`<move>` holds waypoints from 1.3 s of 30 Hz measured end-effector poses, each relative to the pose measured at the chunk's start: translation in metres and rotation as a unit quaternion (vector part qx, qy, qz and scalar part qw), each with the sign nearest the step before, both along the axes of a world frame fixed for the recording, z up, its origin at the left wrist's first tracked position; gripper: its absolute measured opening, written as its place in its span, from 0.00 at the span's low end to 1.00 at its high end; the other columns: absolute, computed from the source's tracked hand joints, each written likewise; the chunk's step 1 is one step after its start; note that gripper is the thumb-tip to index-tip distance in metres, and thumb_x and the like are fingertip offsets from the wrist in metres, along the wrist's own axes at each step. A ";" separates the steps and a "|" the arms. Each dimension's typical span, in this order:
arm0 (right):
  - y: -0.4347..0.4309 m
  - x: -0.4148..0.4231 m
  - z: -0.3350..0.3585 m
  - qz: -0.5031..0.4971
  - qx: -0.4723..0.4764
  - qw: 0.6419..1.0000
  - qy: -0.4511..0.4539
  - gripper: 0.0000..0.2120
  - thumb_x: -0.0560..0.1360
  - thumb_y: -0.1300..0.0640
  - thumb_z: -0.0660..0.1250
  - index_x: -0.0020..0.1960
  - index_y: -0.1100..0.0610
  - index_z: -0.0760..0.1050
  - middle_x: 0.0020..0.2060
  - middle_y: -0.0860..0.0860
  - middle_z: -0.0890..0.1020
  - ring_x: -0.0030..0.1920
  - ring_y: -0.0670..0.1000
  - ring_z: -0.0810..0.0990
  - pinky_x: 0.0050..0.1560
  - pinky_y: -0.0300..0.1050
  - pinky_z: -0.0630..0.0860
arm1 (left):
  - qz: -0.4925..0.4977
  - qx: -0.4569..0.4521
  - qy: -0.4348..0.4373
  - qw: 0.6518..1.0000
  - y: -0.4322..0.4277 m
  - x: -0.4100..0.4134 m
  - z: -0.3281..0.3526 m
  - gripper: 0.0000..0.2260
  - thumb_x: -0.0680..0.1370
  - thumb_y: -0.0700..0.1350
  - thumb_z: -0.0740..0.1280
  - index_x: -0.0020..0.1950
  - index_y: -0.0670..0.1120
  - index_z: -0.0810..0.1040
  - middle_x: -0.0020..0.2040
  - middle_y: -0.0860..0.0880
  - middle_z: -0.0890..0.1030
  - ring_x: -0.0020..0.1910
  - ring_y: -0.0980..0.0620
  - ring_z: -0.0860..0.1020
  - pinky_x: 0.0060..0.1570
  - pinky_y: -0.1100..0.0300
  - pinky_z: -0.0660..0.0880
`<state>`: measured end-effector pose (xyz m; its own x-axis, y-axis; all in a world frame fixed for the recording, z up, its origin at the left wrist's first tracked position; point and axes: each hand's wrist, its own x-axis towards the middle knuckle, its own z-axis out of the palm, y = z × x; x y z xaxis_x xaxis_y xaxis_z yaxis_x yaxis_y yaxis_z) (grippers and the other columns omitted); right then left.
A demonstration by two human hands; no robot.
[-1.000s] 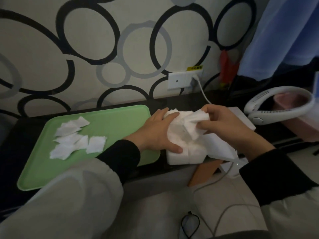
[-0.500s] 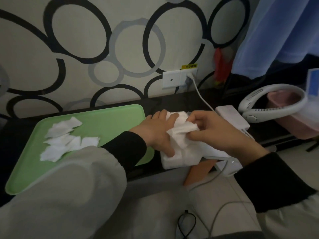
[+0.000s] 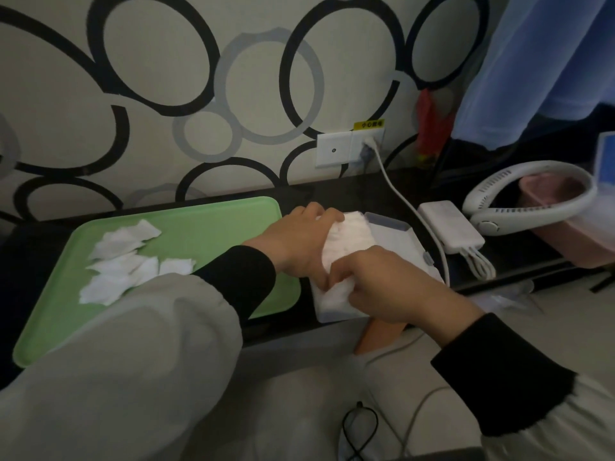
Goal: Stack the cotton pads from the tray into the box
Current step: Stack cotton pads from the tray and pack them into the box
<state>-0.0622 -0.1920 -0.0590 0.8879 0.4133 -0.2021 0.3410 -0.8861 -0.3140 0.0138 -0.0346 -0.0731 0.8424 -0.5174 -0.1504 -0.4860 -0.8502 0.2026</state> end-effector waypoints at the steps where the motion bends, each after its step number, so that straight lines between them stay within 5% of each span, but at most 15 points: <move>1: 0.003 0.001 -0.001 -0.008 -0.025 0.999 0.029 0.22 0.82 0.60 0.59 0.75 0.59 0.64 0.73 0.54 0.68 0.72 0.51 0.66 0.64 0.33 0.57 | 0.003 -0.005 0.004 1.000 0.000 0.000 0.001 0.52 0.60 0.60 0.80 0.77 0.55 0.54 0.72 0.48 0.61 0.70 0.45 0.63 0.68 0.48 0.68; 3: 0.006 0.001 0.001 -0.013 -0.050 0.996 0.069 0.24 0.83 0.59 0.57 0.78 0.61 0.58 0.76 0.54 0.63 0.75 0.51 0.61 0.67 0.35 0.53 | 0.005 -0.011 0.008 1.000 0.000 -0.001 0.001 0.52 0.60 0.59 0.80 0.77 0.54 0.55 0.71 0.48 0.61 0.70 0.45 0.62 0.68 0.49 0.67; 6: 0.010 -0.002 0.012 0.002 -0.046 0.994 0.103 0.19 0.81 0.56 0.60 0.71 0.55 0.71 0.68 0.53 0.74 0.66 0.52 0.71 0.60 0.40 0.66 | 0.001 -0.009 0.010 1.000 0.000 -0.002 0.001 0.52 0.61 0.61 0.80 0.78 0.53 0.54 0.72 0.47 0.60 0.71 0.45 0.61 0.69 0.50 0.65; 10: 0.014 -0.004 0.016 0.019 -0.055 0.985 0.163 0.20 0.82 0.51 0.55 0.73 0.52 0.69 0.73 0.53 0.69 0.70 0.53 0.68 0.64 0.42 0.63 | 0.003 -0.004 0.013 1.000 0.001 -0.002 0.001 0.53 0.61 0.63 0.79 0.78 0.54 0.54 0.73 0.47 0.60 0.71 0.44 0.61 0.71 0.48 0.65; 17: 0.011 -0.005 0.018 -0.029 -0.033 0.995 0.094 0.20 0.83 0.56 0.59 0.74 0.55 0.68 0.71 0.53 0.72 0.68 0.51 0.70 0.62 0.36 0.63 | -0.001 -0.015 0.009 1.000 0.002 0.003 -0.003 0.47 0.65 0.63 0.77 0.77 0.54 0.55 0.73 0.47 0.60 0.71 0.43 0.62 0.71 0.46 0.65; 24: 0.020 -0.004 0.020 -0.069 -0.090 0.987 0.112 0.33 0.82 0.49 0.61 0.80 0.55 0.49 0.78 0.53 0.58 0.76 0.53 0.58 0.68 0.39 0.53 | 0.003 -0.017 0.020 1.000 0.002 0.000 -0.001 0.52 0.61 0.60 0.80 0.78 0.53 0.55 0.74 0.47 0.59 0.72 0.44 0.61 0.70 0.49 0.66; 28: 0.017 -0.004 0.029 -0.050 -0.103 0.987 0.117 0.26 0.82 0.51 0.62 0.77 0.55 0.60 0.75 0.53 0.65 0.74 0.54 0.62 0.67 0.38 0.58 | 0.005 -0.040 0.031 0.999 0.005 -0.002 -0.001 0.54 0.61 0.58 0.81 0.79 0.52 0.54 0.76 0.48 0.59 0.74 0.45 0.61 0.72 0.50 0.64; 32: 0.018 -0.005 0.036 0.006 -0.103 0.995 0.003 0.10 0.80 0.54 0.66 0.60 0.49 0.81 0.61 0.51 0.79 0.61 0.53 0.76 0.60 0.47 0.73 | 0.019 -0.119 0.063 0.991 0.017 -0.013 0.009 0.52 0.65 0.56 0.81 0.80 0.50 0.55 0.78 0.48 0.61 0.77 0.48 0.59 0.75 0.51 0.59; 36: 0.039 0.003 0.039 0.027 -0.070 0.985 -0.154 0.08 0.79 0.49 0.62 0.49 0.47 0.81 0.45 0.47 0.81 0.47 0.50 0.79 0.49 0.51 0.78 | 0.091 -0.206 0.056 0.973 0.063 -0.033 0.019 0.40 0.71 0.56 0.76 0.79 0.52 0.61 0.77 0.52 0.67 0.75 0.54 0.65 0.71 0.59 0.63; 39: 0.070 0.008 0.030 0.021 0.041 0.990 -0.130 0.10 0.78 0.47 0.61 0.47 0.45 0.81 0.42 0.45 0.83 0.45 0.49 0.80 0.48 0.51 0.78 | 0.165 -0.230 0.046 0.958 0.117 -0.049 0.013 0.25 0.74 0.51 0.75 0.69 0.51 0.74 0.66 0.54 0.78 0.64 0.55 0.76 0.64 0.59 0.72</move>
